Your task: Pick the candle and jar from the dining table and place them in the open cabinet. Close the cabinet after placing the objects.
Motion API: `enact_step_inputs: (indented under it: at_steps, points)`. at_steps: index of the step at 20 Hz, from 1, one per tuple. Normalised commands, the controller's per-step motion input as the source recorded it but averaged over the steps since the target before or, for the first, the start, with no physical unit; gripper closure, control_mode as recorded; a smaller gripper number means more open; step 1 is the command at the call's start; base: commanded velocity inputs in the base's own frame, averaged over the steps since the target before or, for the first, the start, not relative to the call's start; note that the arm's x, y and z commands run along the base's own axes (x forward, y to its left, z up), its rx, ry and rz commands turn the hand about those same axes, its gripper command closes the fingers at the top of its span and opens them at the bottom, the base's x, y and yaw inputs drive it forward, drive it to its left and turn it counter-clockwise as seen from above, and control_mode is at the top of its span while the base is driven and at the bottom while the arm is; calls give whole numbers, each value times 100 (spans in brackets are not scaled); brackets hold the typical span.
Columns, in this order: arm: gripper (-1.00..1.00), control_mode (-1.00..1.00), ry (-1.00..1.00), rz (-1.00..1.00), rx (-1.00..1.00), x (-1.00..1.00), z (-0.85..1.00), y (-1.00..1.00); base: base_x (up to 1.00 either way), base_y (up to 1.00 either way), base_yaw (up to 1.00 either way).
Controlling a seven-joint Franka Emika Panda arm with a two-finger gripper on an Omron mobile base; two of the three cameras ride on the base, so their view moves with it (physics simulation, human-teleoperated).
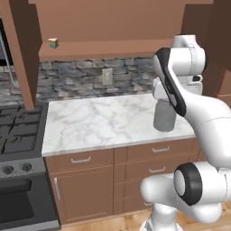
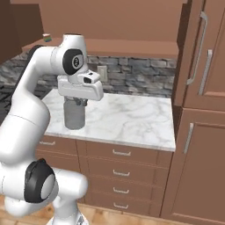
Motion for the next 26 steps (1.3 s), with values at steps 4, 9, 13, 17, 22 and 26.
enact_step_inputs:
  at_steps: [4,9,13,17,22,26]
  points:
    - [100,100,0,0,0,0,0,0,27,36,0]
    - [100,100,0,0,0,0,0,0,27,30,0]
    - [100,100,0,0,0,0,0,0,51,1,0]
    - [100,100,0,0,0,0,0,0,52,2,0]
    - [100,100,0,0,0,0,0,0,42,6,0]
    - [100,100,0,0,0,0,0,0,16,3,0]
